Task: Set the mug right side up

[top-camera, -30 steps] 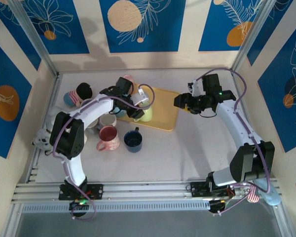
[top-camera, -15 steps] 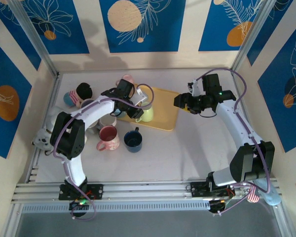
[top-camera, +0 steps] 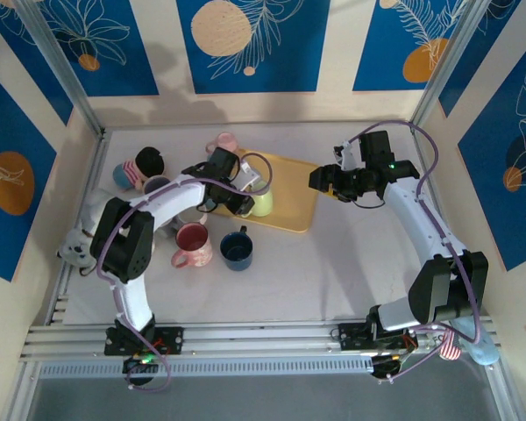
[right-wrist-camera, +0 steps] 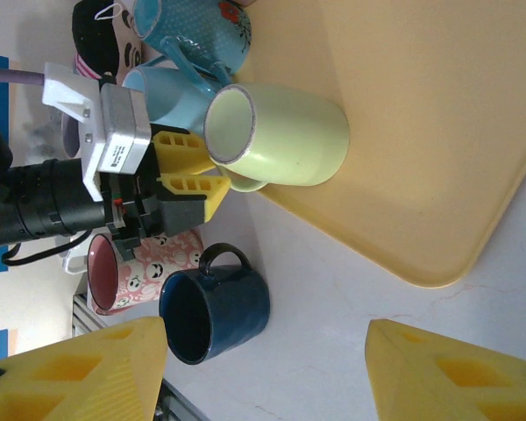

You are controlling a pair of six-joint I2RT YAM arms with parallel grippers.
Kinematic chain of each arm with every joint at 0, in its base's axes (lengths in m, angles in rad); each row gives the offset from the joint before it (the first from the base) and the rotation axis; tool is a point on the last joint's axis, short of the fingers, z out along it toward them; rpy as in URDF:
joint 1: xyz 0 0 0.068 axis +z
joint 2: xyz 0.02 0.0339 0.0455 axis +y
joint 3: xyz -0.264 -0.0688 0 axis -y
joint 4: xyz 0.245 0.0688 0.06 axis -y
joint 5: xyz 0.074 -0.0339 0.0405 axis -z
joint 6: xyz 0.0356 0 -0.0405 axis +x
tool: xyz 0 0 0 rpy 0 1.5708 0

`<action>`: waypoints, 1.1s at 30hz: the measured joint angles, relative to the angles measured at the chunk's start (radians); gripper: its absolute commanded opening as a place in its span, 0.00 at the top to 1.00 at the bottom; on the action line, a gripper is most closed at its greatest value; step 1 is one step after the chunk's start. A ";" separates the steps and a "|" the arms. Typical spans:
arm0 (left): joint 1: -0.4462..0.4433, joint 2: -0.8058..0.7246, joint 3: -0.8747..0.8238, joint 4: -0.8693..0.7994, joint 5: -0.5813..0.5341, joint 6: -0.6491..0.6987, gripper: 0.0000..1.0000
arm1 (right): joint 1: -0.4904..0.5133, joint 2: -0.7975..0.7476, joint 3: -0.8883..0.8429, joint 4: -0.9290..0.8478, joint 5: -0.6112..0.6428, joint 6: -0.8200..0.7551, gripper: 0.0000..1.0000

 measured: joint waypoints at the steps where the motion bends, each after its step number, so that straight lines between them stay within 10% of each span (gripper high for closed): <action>1: -0.002 0.006 0.002 0.001 0.000 0.000 0.71 | 0.000 0.000 0.000 0.000 0.000 0.000 0.38; 33: -0.012 0.056 0.018 0.024 -0.004 -0.023 1.00 | -0.016 -0.046 -0.002 0.002 -0.008 0.000 0.38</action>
